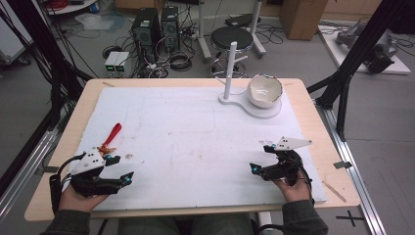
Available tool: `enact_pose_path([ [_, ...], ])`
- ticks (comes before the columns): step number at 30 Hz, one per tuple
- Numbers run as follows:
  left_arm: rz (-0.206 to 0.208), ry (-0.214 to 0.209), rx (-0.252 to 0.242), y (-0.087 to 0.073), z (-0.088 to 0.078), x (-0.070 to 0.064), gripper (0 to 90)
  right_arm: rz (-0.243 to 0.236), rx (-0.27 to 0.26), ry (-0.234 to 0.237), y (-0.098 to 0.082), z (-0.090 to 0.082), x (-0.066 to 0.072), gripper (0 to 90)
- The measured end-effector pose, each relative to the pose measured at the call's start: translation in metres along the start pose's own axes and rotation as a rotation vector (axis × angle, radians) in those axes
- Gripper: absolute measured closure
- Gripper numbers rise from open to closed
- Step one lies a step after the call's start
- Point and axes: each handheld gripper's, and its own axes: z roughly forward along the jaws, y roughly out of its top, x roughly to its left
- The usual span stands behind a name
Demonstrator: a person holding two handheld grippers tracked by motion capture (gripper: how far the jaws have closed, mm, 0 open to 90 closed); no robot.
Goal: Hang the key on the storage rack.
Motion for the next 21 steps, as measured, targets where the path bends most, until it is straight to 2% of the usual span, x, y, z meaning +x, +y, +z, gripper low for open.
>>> enact_pose_path([
  [4,0.02,0.014,0.008,0.006,-0.005,0.006,29.0,-0.008,0.002,0.002,0.002,0.002,0.0,8.4],
  [5,0.024,0.029,0.014,0.008,-0.007,0.011,29.1,-0.011,0.006,0.005,0.002,0.003,0.0,8.4],
  [6,0.024,0.029,0.014,0.008,-0.007,0.011,29.3,-0.011,0.007,0.005,0.002,0.003,0.0,8.4],
  [13,0.014,0.076,0.042,0.018,-0.016,0.038,32.4,-0.014,0.007,0.001,0.003,0.003,0.0,8.4],
  [14,0.014,0.076,0.042,0.018,-0.016,0.038,32.7,-0.014,0.004,-0.002,0.003,0.002,0.0,8.5],
  [16,0.008,0.083,0.045,0.021,-0.018,0.048,32.6,-0.015,0.0,-0.005,0.003,0.002,0.0,8.5],
  [21,0.006,0.09,0.05,0.023,-0.02,0.057,32.8,-0.022,-0.003,-0.008,0.002,0.001,0.0,8.5],
])
